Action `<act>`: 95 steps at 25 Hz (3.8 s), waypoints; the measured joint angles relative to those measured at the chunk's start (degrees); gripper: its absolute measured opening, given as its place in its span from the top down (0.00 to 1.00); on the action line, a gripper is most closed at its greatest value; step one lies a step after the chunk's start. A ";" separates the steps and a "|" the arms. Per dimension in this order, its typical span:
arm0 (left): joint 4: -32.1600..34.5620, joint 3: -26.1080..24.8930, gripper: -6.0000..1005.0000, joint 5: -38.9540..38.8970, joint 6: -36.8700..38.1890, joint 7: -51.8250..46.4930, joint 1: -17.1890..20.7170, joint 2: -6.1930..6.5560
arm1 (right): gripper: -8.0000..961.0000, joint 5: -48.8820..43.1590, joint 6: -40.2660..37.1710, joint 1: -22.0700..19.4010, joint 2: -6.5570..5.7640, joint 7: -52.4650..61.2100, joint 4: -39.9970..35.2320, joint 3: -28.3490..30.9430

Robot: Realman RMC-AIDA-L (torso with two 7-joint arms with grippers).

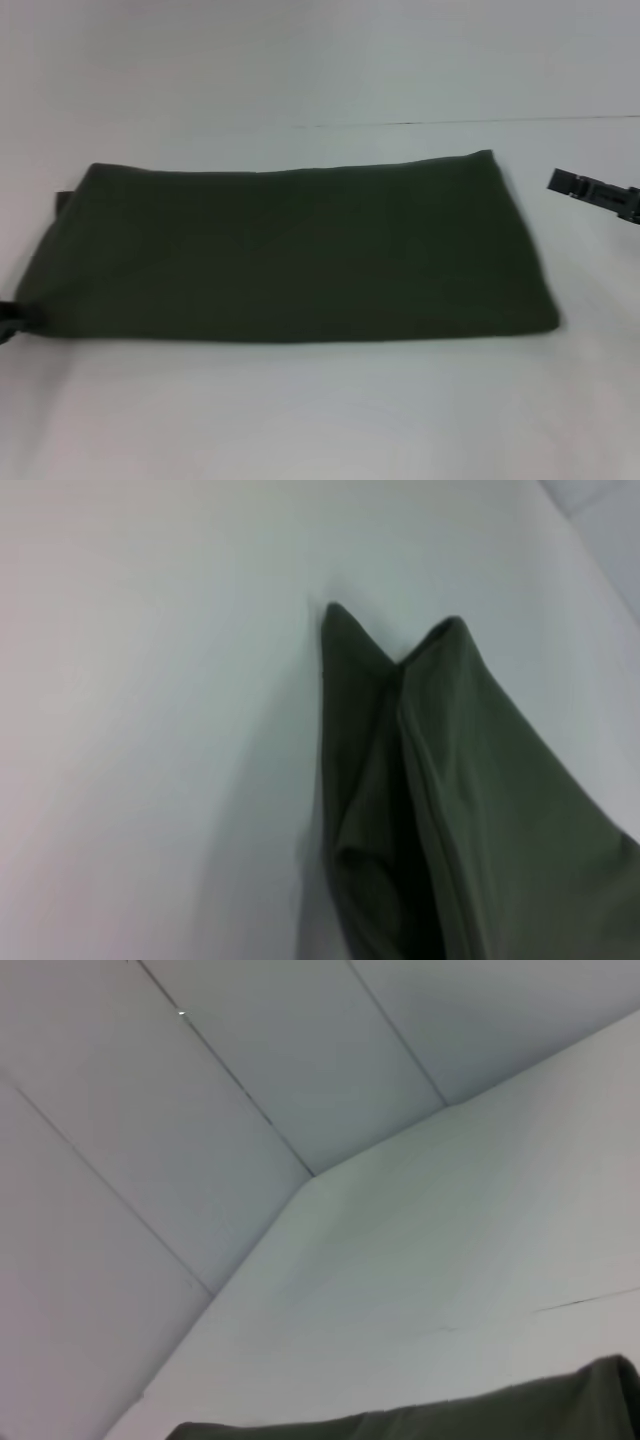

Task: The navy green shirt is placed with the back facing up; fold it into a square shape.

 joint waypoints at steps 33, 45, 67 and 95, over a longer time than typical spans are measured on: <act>-6.57 12.22 0.96 -20.27 10.10 9.42 -14.16 -5.67 | 0.05 1.87 -1.91 0.28 0.56 -4.46 1.32 0.25; -52.50 2.64 0.89 -35.99 -26.81 43.34 -25.40 -6.15 | 0.05 1.90 -2.59 1.33 0.09 -8.42 1.68 -0.43; -35.74 2.90 0.25 -19.68 19.52 53.70 -8.65 -5.80 | 0.05 -4.19 10.09 8.57 -2.67 13.93 3.66 -13.84; -25.02 8.91 0.10 -10.82 25.16 67.20 -0.09 -6.04 | 0.12 -8.58 23.54 17.39 2.05 20.13 8.32 -26.43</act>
